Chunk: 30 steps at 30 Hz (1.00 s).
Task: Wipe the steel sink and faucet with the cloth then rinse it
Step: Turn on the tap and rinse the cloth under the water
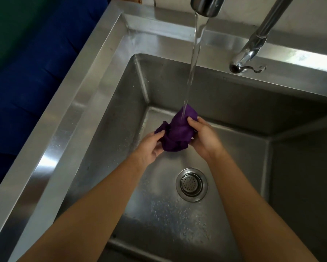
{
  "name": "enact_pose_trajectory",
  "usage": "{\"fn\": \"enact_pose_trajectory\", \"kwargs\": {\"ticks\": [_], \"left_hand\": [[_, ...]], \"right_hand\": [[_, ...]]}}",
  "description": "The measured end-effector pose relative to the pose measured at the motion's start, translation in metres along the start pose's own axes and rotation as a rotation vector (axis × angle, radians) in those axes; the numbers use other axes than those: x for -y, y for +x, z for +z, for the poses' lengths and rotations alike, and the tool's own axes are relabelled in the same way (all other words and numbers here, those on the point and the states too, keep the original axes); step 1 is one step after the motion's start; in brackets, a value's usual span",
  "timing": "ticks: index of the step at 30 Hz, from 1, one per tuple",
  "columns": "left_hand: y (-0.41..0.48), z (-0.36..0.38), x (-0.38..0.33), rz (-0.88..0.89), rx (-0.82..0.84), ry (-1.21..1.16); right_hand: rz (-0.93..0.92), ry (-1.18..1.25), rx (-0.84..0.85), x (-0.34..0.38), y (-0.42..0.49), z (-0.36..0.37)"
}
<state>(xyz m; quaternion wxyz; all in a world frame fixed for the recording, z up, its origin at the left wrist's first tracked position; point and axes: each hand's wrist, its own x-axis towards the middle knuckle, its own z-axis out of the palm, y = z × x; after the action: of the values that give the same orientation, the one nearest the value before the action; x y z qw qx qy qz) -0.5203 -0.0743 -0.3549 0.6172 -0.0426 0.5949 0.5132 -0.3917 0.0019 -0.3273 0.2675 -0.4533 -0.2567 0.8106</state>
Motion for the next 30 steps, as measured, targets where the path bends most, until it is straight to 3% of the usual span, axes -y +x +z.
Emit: {"fn": "enact_pose_trajectory", "kwargs": {"ticks": [7,11,14,17,19,21,24,26,27,30], "left_hand": [[0.005,0.0,0.001,0.001,-0.183,0.138],[0.001,0.001,-0.004,0.263,-0.332,0.362],[-0.005,0.016,-0.007,0.34,-0.179,0.349],[-0.008,0.03,-0.007,0.094,0.049,0.054],[-0.001,0.03,-0.005,-0.025,0.178,-0.239],[0.003,0.029,-0.005,-0.005,0.23,-0.397],[0.007,0.03,-0.006,0.022,0.211,-0.35],[0.005,0.035,-0.007,0.026,0.192,-0.275],[0.004,0.036,-0.008,0.026,0.197,-0.272],[-0.001,0.039,-0.013,0.031,0.221,-0.329]], "right_hand": [[-0.009,-0.028,0.002,0.004,-0.008,0.019],[-0.005,0.101,-0.032,0.012,-0.009,0.029],[0.013,0.169,-0.082,0.019,-0.008,0.034],[0.029,0.182,-0.03,0.022,-0.009,0.044],[-0.022,-0.015,-0.034,0.024,-0.01,0.047],[-0.177,-0.444,-0.141,0.027,-0.006,0.039],[-0.324,-0.972,-0.3,0.028,0.0,0.02],[-0.283,-1.08,-0.37,0.021,0.001,0.01],[-0.236,-0.972,-0.358,0.019,0.001,0.006],[0.036,-0.297,-0.181,0.012,-0.003,0.006]]}}
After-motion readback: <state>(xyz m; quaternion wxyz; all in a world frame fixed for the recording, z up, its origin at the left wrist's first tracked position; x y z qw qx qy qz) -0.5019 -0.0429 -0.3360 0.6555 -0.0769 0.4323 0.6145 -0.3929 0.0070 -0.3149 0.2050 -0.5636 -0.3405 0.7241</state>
